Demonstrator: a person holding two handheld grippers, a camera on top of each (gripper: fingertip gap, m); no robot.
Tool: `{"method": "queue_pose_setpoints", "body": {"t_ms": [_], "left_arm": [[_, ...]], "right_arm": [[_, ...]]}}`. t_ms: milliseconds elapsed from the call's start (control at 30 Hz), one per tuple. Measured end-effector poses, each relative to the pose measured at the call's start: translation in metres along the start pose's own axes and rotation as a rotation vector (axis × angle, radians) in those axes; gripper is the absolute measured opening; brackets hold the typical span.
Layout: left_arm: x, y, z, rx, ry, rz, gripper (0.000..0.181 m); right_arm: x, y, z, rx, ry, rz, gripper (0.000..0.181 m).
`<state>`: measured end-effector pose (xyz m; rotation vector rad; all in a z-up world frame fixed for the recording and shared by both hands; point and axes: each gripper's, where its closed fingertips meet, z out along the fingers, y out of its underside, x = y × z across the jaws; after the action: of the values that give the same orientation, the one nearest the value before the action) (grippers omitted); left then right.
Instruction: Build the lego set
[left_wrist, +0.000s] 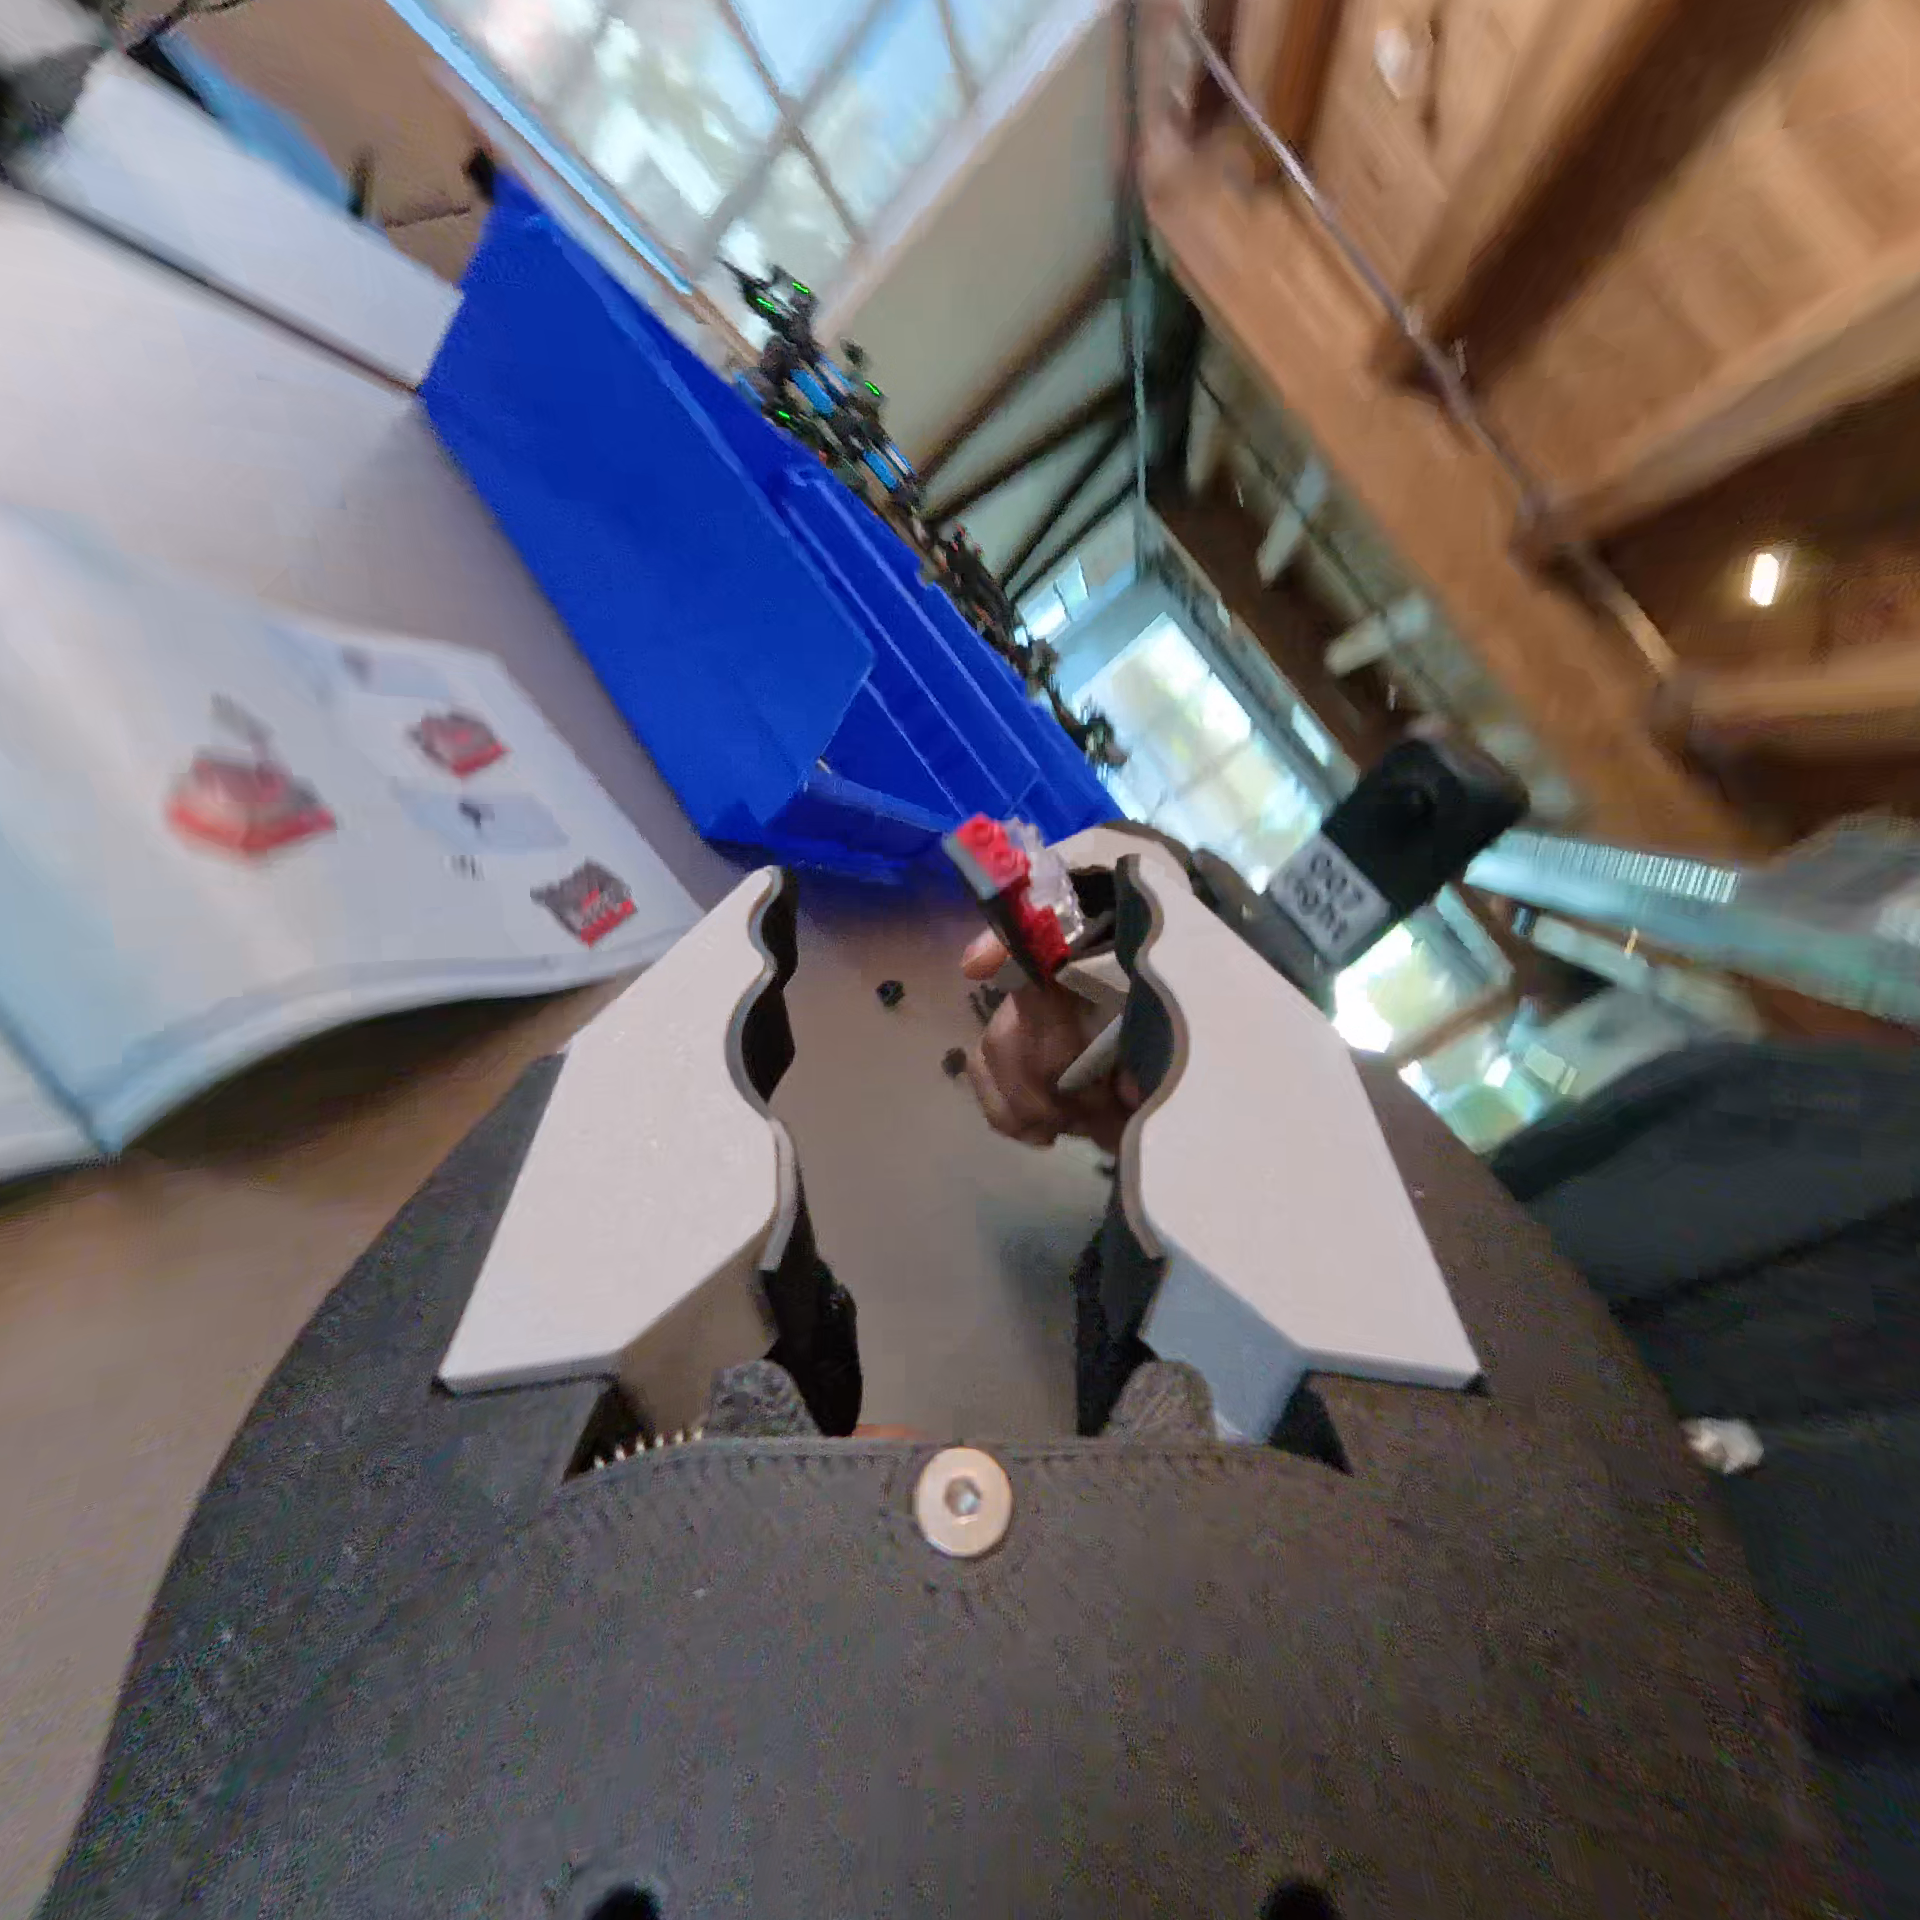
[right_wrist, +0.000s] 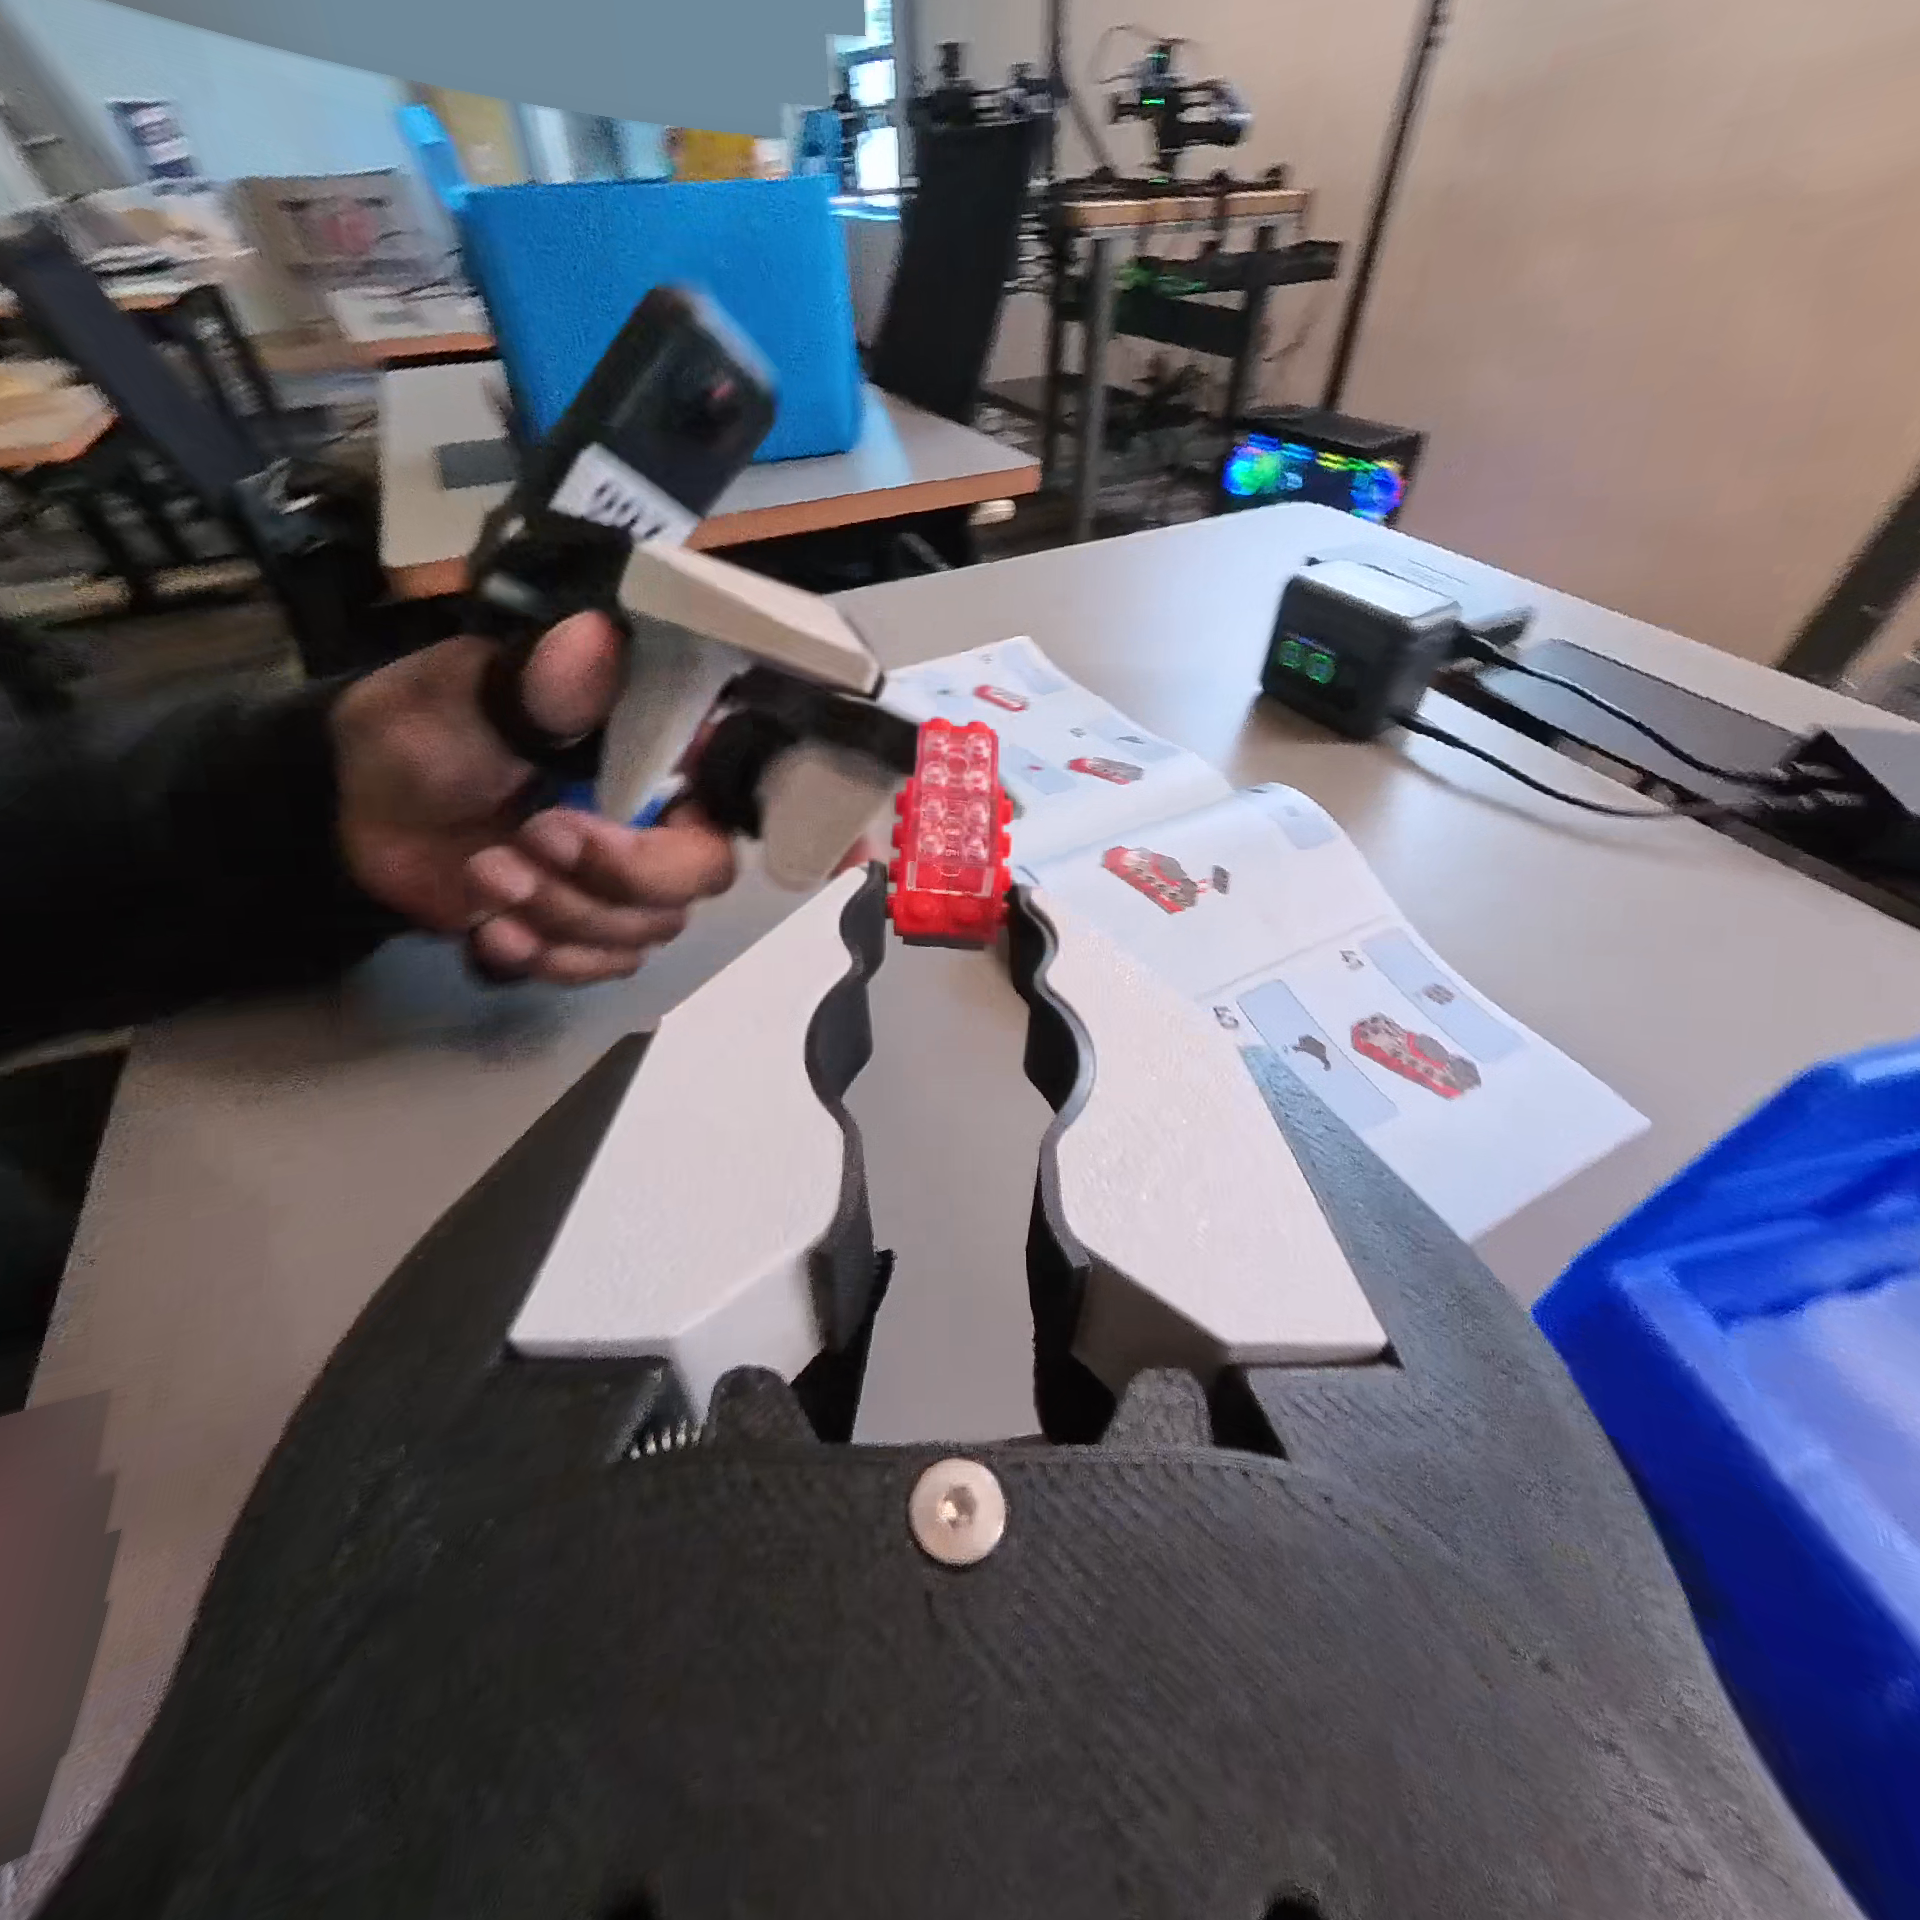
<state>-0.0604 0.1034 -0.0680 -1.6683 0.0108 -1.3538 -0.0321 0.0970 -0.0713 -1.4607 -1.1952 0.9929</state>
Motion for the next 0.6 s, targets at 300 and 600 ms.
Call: {"method": "queue_pose_setpoints", "body": {"t_ms": [300,600], "left_arm": [[-0.008,0.044,-0.002,0.117,-0.218,-0.187,0.051],[-0.007,0.044,-0.013,0.164,-0.238,-0.165,0.029]], "right_arm": [[-0.023,0.029,0.023,-0.063,0.221,0.045,0.024],[-0.039,0.028,0.03,-0.069,0.211,0.006,0.024]]}}
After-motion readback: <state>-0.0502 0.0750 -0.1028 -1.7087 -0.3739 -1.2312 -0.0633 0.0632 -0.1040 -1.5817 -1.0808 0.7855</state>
